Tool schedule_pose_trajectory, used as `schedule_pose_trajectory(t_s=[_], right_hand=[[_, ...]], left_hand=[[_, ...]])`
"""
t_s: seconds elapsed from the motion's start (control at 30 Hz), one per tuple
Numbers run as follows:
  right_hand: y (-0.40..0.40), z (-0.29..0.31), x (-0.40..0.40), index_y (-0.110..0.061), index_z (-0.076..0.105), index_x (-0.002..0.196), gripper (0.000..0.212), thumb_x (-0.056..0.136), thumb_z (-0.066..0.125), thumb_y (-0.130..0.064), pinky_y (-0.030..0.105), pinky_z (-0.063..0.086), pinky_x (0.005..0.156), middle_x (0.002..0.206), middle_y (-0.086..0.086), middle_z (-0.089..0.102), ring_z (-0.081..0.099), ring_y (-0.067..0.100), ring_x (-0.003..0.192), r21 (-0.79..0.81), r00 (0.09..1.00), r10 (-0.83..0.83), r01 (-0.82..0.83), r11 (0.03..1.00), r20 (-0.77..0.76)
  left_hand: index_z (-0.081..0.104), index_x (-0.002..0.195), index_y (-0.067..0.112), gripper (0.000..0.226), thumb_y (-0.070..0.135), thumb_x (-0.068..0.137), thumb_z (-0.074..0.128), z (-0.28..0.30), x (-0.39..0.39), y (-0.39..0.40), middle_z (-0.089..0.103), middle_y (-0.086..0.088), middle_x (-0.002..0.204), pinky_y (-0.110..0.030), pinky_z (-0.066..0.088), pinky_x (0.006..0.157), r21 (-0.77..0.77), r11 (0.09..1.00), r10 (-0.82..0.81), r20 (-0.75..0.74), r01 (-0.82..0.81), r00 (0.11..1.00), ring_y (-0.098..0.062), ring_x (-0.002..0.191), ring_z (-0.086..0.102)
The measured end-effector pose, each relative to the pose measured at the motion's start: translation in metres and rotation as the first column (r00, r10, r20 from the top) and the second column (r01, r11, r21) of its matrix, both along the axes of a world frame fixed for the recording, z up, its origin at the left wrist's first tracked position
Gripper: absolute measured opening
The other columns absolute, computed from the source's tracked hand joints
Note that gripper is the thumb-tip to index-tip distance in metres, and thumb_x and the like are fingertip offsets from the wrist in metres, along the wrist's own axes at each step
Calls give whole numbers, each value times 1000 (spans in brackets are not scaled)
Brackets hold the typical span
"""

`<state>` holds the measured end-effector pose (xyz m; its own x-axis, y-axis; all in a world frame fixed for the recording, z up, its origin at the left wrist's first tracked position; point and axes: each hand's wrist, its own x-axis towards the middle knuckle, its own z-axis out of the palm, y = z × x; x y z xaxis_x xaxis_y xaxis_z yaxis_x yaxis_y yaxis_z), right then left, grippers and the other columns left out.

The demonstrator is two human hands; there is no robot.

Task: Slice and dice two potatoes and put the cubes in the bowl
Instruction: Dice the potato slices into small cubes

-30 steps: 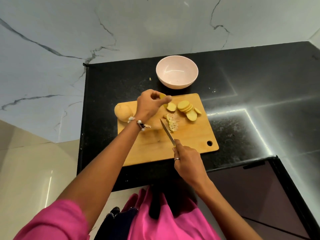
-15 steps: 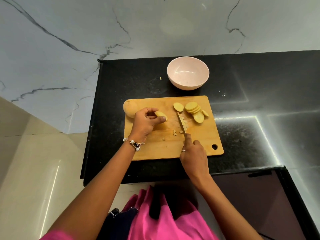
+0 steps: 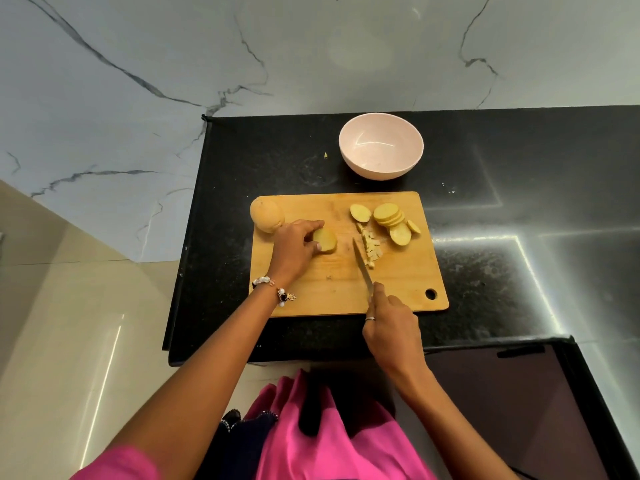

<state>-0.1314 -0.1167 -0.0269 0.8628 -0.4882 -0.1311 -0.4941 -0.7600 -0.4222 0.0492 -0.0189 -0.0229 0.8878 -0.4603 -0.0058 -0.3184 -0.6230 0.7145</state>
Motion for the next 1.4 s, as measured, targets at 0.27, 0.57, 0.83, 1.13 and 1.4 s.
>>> schedule_pose_trajectory(t_s=[0.27, 0.57, 0.83, 1.13, 1.4], right_hand=[[-10, 10, 12, -3, 43, 139, 43, 99, 40, -18, 38, 41, 63, 92, 16, 64, 59, 33, 80, 58, 992, 22, -29, 998, 126], [8, 17, 48, -8, 30, 146, 48, 99, 36, -16, 38, 42, 73, 114, 18, 58, 56, 37, 98, -9, 994, 110, -110, 994, 11], [25, 21, 50, -3, 15, 148, 52, 97, 27, -3, 35, 38, 66, 122, 17, 49, 60, 34, 96, -192, 981, 136, -161, 968, -138], [27, 17, 48, 2, 10, 148, 53, 96, 25, -2, 33, 34, 64, 119, 17, 50, 61, 33, 93, -193, 969, 179, -211, 958, -170], [21, 33, 23, -6, 18, 147, 55, 94, 32, -7, 34, 34, 69, 114, 14, 53, 55, 33, 99, -52, 979, 124, -134, 990, -163]], left_hand=[[54, 130, 11, 54, 17, 80, 72, -7, -5, -4, 59, -7, 126, -28, 37, 102, 23, 999, -38, 56, 36, 998, -21, 116, 51], [59, 125, 12, 56, 28, 74, 77, -12, -8, -6, 54, -5, 111, -34, 42, 96, 80, 997, 8, 41, -12, 999, -21, 107, 48], [63, 121, 14, 53, 26, 72, 79, -13, -8, -5, 52, 0, 105, -29, 42, 92, 2, 1000, 24, 23, -25, 999, -17, 101, 48], [65, 117, 11, 52, 27, 70, 80, -18, -9, -5, 54, 1, 100, -26, 41, 87, -46, 998, 50, 56, -47, 997, -17, 94, 50], [62, 122, 12, 54, 28, 73, 77, -18, -9, -1, 49, 5, 102, -14, 33, 81, -64, 997, 34, 18, -33, 999, -9, 94, 43]])
